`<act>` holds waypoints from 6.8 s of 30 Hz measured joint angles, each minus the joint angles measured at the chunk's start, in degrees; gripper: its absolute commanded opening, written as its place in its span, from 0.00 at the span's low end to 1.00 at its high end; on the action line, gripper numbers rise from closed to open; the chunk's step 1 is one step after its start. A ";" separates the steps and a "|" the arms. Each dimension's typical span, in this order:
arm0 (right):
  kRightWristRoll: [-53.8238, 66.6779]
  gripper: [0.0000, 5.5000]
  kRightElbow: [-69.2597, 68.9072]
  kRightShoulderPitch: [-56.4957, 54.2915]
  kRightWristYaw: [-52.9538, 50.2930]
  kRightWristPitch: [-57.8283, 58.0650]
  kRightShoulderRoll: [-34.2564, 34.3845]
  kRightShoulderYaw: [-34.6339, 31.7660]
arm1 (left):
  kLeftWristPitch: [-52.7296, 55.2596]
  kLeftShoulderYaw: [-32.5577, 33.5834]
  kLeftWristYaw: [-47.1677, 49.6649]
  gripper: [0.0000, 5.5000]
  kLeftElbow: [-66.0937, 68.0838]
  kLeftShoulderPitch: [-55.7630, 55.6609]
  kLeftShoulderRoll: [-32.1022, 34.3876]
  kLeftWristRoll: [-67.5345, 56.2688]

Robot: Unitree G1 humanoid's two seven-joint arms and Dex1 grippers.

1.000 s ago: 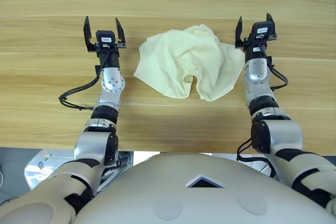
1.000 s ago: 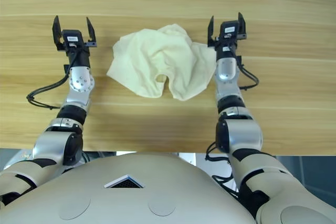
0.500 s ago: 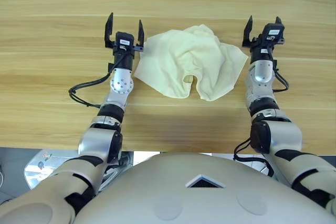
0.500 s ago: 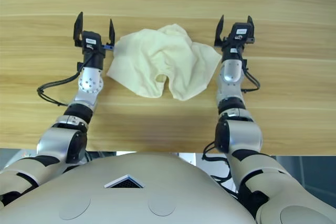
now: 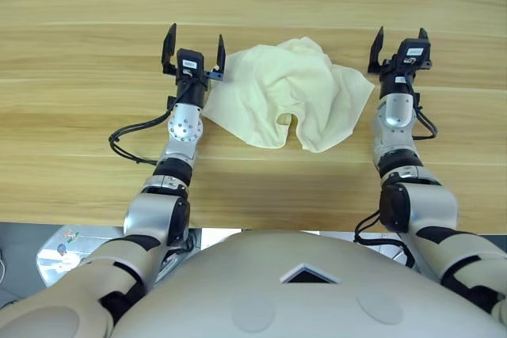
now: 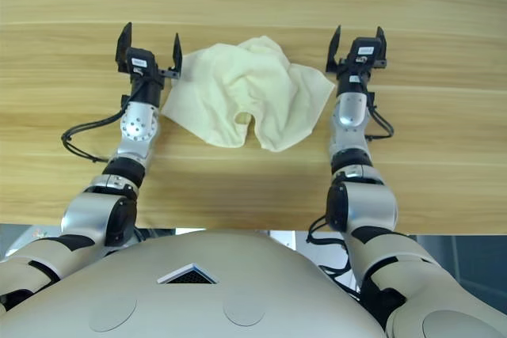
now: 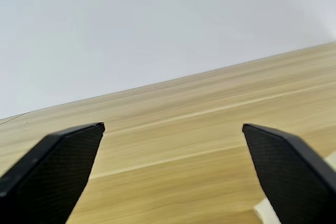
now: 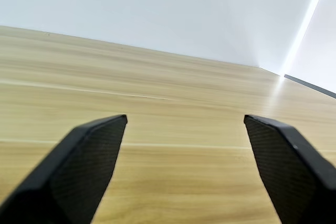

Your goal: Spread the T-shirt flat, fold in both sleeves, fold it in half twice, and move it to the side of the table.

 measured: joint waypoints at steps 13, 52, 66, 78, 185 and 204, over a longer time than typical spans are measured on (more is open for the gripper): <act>0.01 0.75 1.20 -0.02 0.00 -0.01 0.00 -0.01 | 0.15 0.65 0.50 0.75 0.19 -0.03 -0.04 0.03; -3.05 0.70 4.24 -2.37 -2.38 -0.62 0.38 0.31 | 4.81 6.63 4.55 0.74 1.26 0.03 1.44 -3.30; -3.18 0.70 3.49 -1.67 -2.60 -1.05 0.09 0.21 | 4.78 6.53 1.57 0.84 1.15 0.10 0.85 -4.21; -3.20 0.70 3.46 -1.52 -2.60 -1.08 0.06 0.22 | 4.72 6.12 1.59 0.83 0.25 0.18 0.55 -3.91; -18.82 0.70 -30.10 20.96 -8.72 -3.26 -12.94 0.44 | 0.05 4.93 -8.87 0.79 -36.03 19.20 8.92 -2.75; -28.03 0.70 -56.25 39.09 25.76 3.72 -33.04 16.20 | 1.35 -17.20 -21.07 0.79 -50.47 26.07 28.11 37.38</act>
